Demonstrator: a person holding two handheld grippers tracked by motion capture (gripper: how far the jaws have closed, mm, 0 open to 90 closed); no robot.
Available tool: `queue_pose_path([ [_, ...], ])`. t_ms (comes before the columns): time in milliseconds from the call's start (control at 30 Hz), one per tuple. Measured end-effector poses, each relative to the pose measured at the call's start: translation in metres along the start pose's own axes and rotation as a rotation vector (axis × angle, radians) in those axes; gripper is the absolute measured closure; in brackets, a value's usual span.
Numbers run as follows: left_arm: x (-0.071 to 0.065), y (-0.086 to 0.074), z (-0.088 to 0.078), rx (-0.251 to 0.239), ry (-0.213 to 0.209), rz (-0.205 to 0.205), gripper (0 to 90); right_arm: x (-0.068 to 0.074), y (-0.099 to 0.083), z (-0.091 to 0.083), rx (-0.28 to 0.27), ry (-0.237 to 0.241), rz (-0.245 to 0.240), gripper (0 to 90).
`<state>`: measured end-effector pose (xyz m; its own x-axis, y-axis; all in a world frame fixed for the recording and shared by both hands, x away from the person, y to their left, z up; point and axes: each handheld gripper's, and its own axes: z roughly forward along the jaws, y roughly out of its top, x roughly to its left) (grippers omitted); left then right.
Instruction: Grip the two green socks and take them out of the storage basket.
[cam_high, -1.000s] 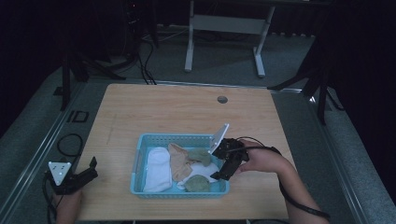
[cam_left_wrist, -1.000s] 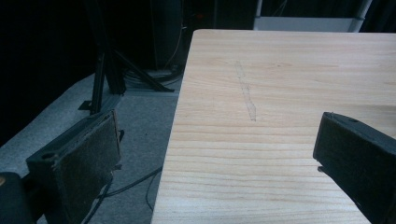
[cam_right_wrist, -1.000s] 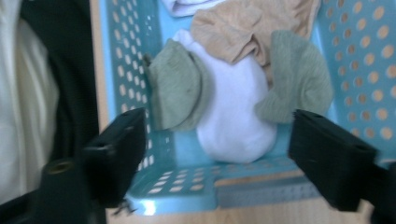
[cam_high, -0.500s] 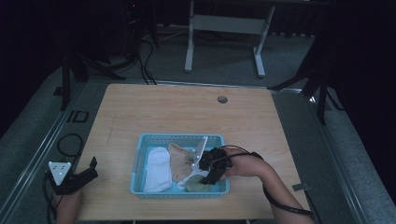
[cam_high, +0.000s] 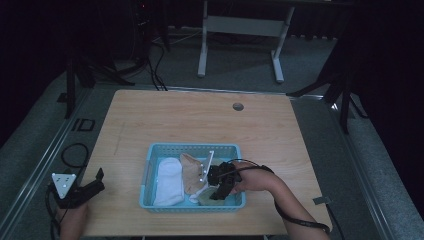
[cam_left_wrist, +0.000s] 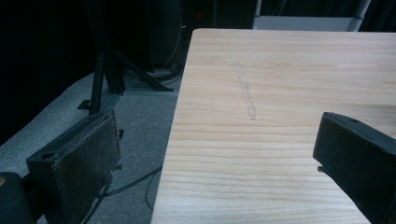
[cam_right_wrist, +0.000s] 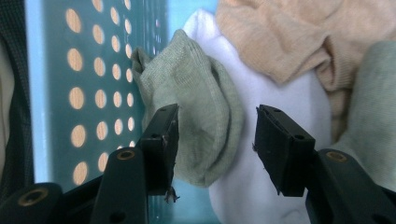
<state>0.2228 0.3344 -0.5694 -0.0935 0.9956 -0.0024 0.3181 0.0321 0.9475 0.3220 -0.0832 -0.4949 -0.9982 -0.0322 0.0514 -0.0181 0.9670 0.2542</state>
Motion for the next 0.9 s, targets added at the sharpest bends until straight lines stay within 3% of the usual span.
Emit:
queue_pose_path([
  [233, 0.0, 0.0, 0.0, -0.001, 0.0, 0.0, 0.3, 0.001, 0.002, 0.005, 0.013, 0.004, -0.004, 56.6],
  [433, 0.0, 0.0, 0.0, 0.001, 0.001, 0.0, 0.3, 0.004, 0.004, 0.004, 0.023, 0.002, -0.03, 75.7],
  [567, 0.0, 0.0, 0.0, 0.002, 0.0, -0.002, 0.3, 0.006, 0.005, -0.002, 0.024, 0.004, -0.036, 78.5],
  [900, 0.0, 0.0, 0.0, 0.0, 0.004, -0.002, 0.3, 0.011, 0.01, -0.03, 0.0, -0.046, -0.061, 79.3],
])
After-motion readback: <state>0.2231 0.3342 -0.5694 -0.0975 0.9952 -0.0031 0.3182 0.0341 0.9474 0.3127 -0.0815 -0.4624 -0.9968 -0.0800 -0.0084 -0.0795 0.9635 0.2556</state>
